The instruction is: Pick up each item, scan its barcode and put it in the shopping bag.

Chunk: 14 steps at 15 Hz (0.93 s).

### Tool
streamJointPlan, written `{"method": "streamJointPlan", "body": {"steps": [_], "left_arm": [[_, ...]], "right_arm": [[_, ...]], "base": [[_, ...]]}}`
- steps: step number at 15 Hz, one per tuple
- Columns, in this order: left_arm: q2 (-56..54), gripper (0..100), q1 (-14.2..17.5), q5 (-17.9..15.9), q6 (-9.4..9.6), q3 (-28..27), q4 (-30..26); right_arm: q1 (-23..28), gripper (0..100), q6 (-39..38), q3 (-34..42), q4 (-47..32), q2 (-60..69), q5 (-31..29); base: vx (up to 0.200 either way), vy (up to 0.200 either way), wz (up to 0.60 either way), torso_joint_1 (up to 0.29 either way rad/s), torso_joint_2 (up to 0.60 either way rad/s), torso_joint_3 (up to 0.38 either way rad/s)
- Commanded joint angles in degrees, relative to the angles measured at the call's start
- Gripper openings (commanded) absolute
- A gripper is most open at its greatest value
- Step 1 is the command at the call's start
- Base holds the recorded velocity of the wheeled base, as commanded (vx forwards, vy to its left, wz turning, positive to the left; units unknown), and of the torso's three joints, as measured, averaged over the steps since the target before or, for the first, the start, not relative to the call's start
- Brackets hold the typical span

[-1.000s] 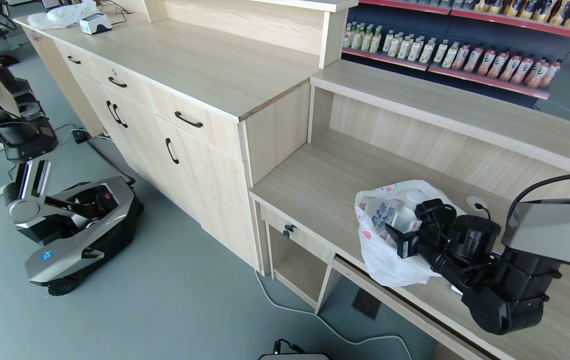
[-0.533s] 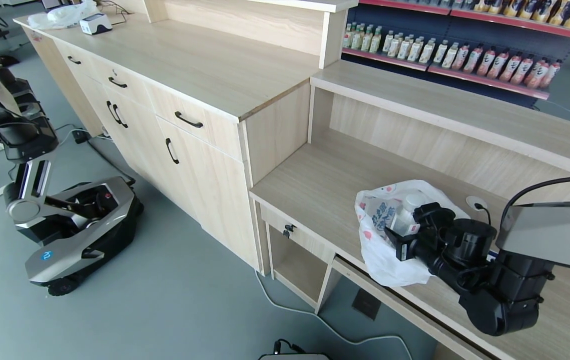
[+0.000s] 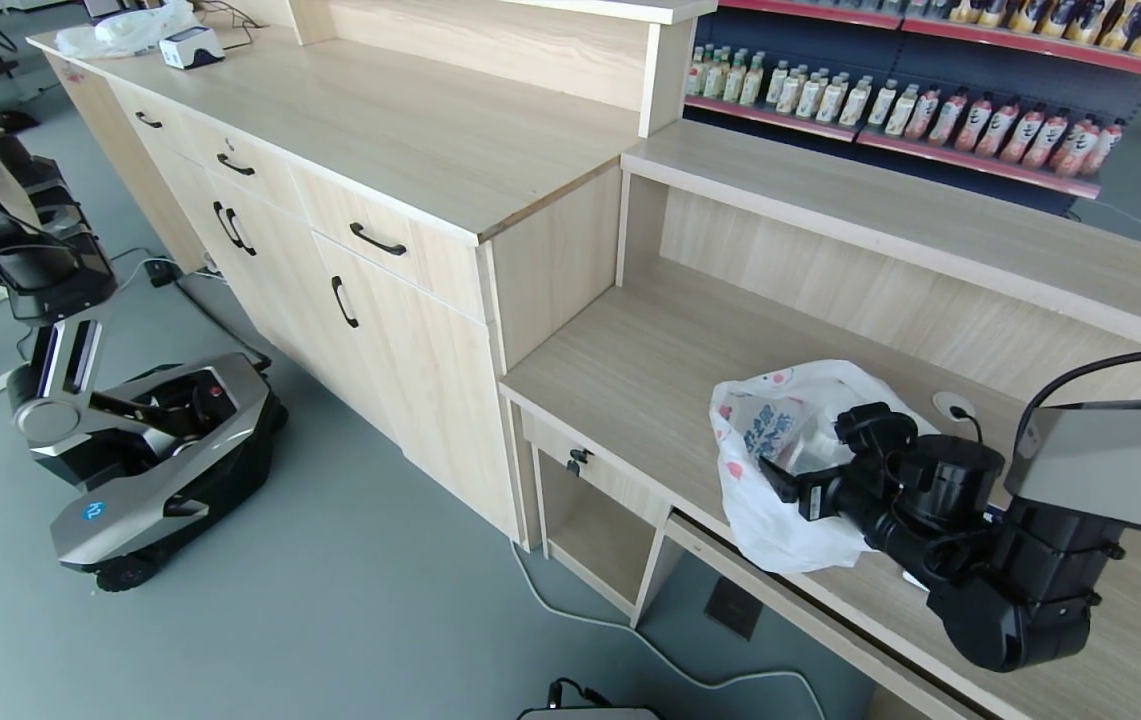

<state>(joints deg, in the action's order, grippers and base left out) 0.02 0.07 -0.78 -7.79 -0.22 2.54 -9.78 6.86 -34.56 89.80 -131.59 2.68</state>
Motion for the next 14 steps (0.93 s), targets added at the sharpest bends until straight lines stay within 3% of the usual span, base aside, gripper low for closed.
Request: {"method": "streamJointPlan", "body": {"steps": [1,5,10,12,14], "left_arm": [[0.0,100,0.0,0.0,-0.03,0.0,0.0],[0.0,100,0.0,0.0,-0.03,0.0,0.0],[0.0,100,0.0,0.0,-0.03,0.0,0.0],[0.0,100,0.0,0.0,-0.03,0.0,0.0],[0.0,100,0.0,0.0,-0.03,0.0,0.0]], "right_arm": [[-0.2,100,-0.3,1.8,0.0,5.3,0.0],[1.0,100,0.6,6.2,-6.9,19.3,-0.2],[7.6,100,8.7,8.5,-26.5,40.4,-0.3],[13.0,100,14.8,8.5,-32.7,46.2,0.4],[16.6,100,14.8,7.8,-33.5,48.6,1.4]], "base": [[0.000,0.000,0.00,0.000,0.00,0.000],[0.000,0.000,0.00,0.000,0.00,0.000],[0.000,0.000,0.00,0.000,0.00,0.000],[0.000,0.000,-0.60,0.005,0.00,0.002],[0.000,0.000,-0.60,0.000,0.00,0.002]]}}
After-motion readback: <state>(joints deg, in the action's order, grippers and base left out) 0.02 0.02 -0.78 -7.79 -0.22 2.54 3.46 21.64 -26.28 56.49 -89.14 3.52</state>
